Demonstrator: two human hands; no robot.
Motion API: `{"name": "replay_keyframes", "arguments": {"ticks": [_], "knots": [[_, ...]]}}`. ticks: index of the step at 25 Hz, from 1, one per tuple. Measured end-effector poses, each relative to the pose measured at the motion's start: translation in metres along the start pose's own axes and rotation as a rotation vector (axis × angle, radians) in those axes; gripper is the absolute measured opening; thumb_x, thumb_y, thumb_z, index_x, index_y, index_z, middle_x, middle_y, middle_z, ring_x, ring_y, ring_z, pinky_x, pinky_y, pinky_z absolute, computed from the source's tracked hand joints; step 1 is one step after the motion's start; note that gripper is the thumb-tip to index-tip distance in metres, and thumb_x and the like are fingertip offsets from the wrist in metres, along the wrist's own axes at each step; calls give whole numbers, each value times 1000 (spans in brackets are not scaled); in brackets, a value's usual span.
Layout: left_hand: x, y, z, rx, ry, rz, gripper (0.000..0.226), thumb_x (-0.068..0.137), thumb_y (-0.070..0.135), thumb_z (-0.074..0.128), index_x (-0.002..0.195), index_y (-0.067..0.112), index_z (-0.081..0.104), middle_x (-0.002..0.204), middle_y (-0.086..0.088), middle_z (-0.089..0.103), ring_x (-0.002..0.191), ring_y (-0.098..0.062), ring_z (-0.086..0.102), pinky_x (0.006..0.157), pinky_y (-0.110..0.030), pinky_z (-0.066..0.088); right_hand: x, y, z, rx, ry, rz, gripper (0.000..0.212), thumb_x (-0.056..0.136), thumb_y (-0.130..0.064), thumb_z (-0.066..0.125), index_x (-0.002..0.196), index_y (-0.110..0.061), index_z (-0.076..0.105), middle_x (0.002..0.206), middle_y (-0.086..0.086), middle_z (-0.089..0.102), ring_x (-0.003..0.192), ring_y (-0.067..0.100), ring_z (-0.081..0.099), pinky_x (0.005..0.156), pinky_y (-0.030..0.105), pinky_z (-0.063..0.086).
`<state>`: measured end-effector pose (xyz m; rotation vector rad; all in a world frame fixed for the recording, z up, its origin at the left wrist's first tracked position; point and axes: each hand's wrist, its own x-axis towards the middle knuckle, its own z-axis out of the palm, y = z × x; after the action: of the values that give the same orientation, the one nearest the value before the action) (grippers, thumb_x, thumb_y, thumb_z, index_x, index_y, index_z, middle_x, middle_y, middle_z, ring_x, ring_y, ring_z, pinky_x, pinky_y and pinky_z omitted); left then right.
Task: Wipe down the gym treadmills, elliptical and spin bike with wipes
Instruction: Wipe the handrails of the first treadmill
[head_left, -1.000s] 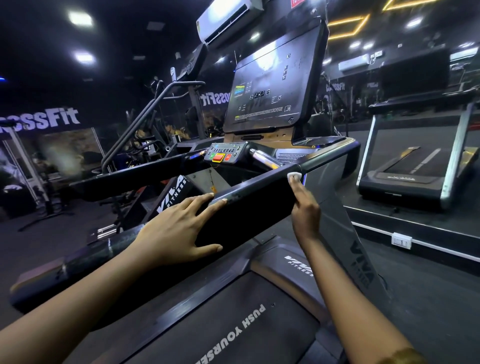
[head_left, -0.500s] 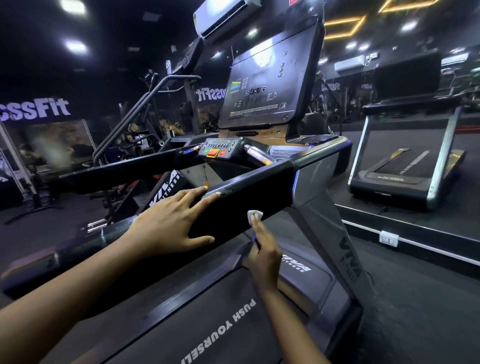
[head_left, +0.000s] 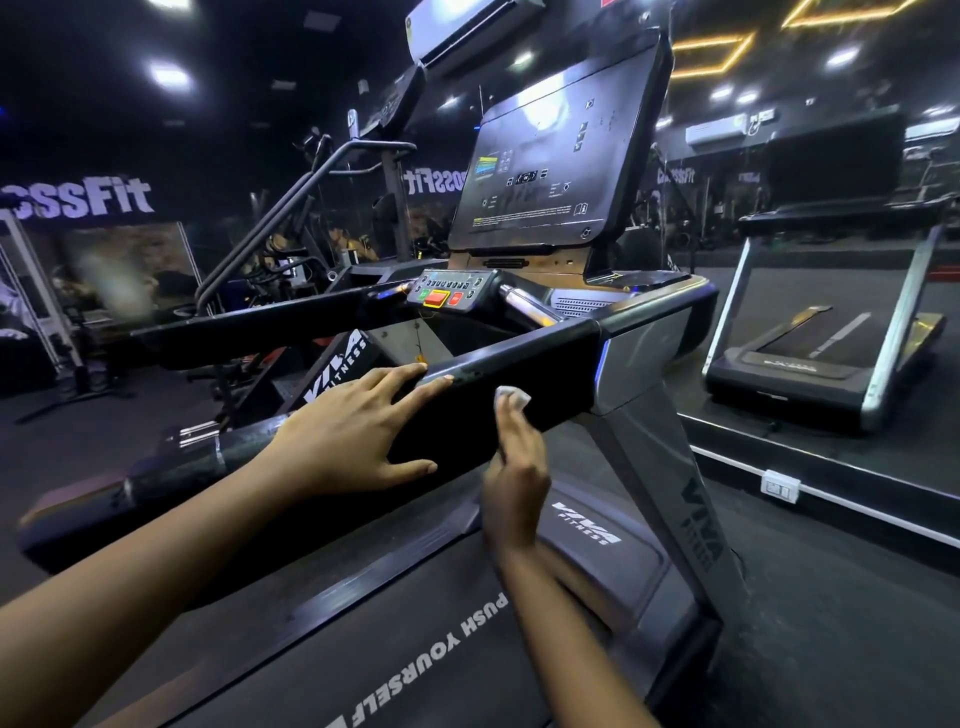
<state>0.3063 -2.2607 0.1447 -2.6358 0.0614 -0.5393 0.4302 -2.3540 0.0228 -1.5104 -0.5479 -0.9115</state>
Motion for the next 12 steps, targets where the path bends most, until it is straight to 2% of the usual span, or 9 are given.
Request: {"name": "replay_keyframes", "arguments": {"ticks": [2,4,7,9,12], "knots": [[0,0,-1,4,-6,0,95,68,78,11,151,31,1,155,-3,21,138,-20,31,106,-30,35,-17,-12,-10,36,-61,-117,56,72,7,35,121,-2,60,123,11,61,114,16,51,104,11,28],[1,1,-1,8,-9,0,96,68,78,10,151,32,0,156,-2,20,138,-20,30,107,-31,34,-2,-7,-21,111,-42,-152,53,71,6,33,114,0,63,116,4,63,113,9,52,103,14,33],[0,2,-4,3,-18,-4,96,66,78,7,150,33,-3,157,-1,17,139,-19,27,108,-30,31,57,21,-22,84,146,85,43,73,16,41,105,2,68,107,10,67,106,17,61,92,20,40],[0,3,-6,-6,-19,-3,97,65,78,7,150,33,-4,157,-1,17,140,-18,26,109,-29,30,83,33,-13,62,116,211,43,74,20,45,108,2,67,108,14,68,106,27,63,93,18,38],[0,4,-7,-15,-10,-4,98,64,77,6,150,32,-2,156,-1,18,140,-19,27,109,-29,30,69,13,0,26,52,176,46,73,15,47,111,0,67,109,15,68,96,33,65,88,20,38]]}}
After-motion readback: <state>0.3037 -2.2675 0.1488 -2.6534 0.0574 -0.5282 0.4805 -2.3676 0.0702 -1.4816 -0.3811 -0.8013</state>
